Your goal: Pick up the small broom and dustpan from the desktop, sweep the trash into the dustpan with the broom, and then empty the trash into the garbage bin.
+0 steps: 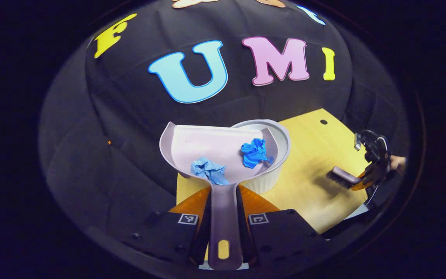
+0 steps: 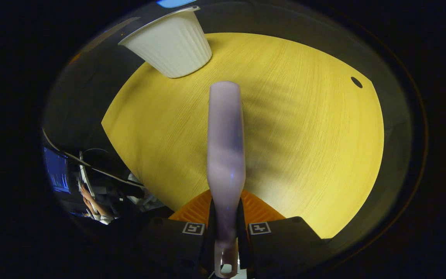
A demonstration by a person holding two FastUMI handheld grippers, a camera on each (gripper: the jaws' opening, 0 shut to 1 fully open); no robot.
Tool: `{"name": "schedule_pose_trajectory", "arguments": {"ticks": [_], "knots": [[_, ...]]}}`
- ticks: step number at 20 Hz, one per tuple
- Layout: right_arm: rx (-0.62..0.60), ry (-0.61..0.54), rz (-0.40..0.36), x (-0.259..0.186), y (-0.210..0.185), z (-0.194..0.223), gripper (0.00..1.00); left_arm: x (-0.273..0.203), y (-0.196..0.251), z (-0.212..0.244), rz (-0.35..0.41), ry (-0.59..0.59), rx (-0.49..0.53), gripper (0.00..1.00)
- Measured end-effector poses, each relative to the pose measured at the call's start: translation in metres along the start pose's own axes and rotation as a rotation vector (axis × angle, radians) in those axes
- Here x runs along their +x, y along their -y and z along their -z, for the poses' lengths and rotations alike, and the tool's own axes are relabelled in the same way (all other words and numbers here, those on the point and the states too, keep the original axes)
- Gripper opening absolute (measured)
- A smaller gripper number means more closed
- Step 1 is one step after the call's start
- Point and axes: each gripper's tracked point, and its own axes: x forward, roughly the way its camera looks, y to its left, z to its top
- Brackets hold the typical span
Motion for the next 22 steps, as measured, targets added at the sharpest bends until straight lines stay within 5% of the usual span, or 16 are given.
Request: {"name": "schedule_pose_trajectory", "arguments": {"ticks": [7,11,17,22], "knots": [[0.096,0.015,-0.088,0.006,-0.003,0.004,0.27,0.033,-0.028,-0.057,-0.119,-0.270,0.593,0.31],[0.111,0.018,-0.080,0.006,-0.005,0.005,0.27,0.021,-0.033,-0.061,-0.237,-0.285,0.780,0.31],[0.161,0.038,-0.072,0.010,-0.012,0.003,0.27,0.019,-0.021,-0.064,-0.301,-0.132,0.648,0.31],[0.186,0.088,-0.044,0.008,-0.010,-0.006,0.27,0.011,0.020,-0.073,-0.272,0.161,0.237,0.30]]}}
